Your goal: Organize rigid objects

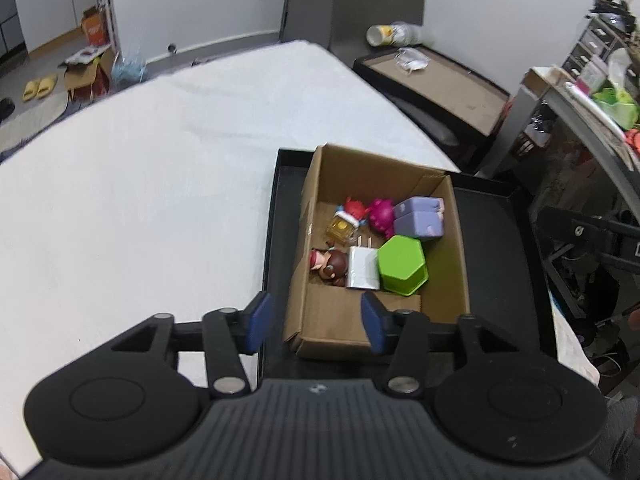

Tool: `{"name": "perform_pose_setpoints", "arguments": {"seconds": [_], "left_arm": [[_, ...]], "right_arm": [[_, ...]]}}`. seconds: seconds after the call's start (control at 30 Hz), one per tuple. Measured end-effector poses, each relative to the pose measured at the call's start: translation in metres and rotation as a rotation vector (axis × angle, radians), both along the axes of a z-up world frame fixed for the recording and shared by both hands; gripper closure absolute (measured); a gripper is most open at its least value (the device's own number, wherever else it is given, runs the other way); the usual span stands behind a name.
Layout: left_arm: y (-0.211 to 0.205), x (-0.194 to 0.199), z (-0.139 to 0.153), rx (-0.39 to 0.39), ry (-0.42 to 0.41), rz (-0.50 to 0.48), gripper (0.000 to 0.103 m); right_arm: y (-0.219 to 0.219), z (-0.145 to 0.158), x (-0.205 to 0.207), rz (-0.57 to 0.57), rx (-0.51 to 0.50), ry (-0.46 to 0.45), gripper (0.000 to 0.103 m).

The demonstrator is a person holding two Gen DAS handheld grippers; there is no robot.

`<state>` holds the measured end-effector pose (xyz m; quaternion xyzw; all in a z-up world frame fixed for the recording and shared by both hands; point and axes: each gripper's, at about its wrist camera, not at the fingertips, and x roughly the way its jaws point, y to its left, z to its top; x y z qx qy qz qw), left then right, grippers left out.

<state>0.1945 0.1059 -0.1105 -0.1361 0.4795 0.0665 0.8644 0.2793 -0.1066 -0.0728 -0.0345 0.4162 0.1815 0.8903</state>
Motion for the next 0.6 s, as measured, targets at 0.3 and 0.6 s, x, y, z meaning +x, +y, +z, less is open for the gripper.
{"name": "perform_pose_setpoints", "arguments": {"seconds": [0.3, 0.6], "left_arm": [[-0.023, -0.023, 0.031, 0.022, -0.083, -0.09, 0.023], [-0.04, -0.057, 0.044, 0.034, -0.115, -0.132, 0.019]], "right_arm": [[-0.029, 0.015, -0.031, -0.081, 0.061, 0.007, 0.0], [-0.05, 0.025, -0.068, -0.113, 0.057, -0.009, 0.0]]}}
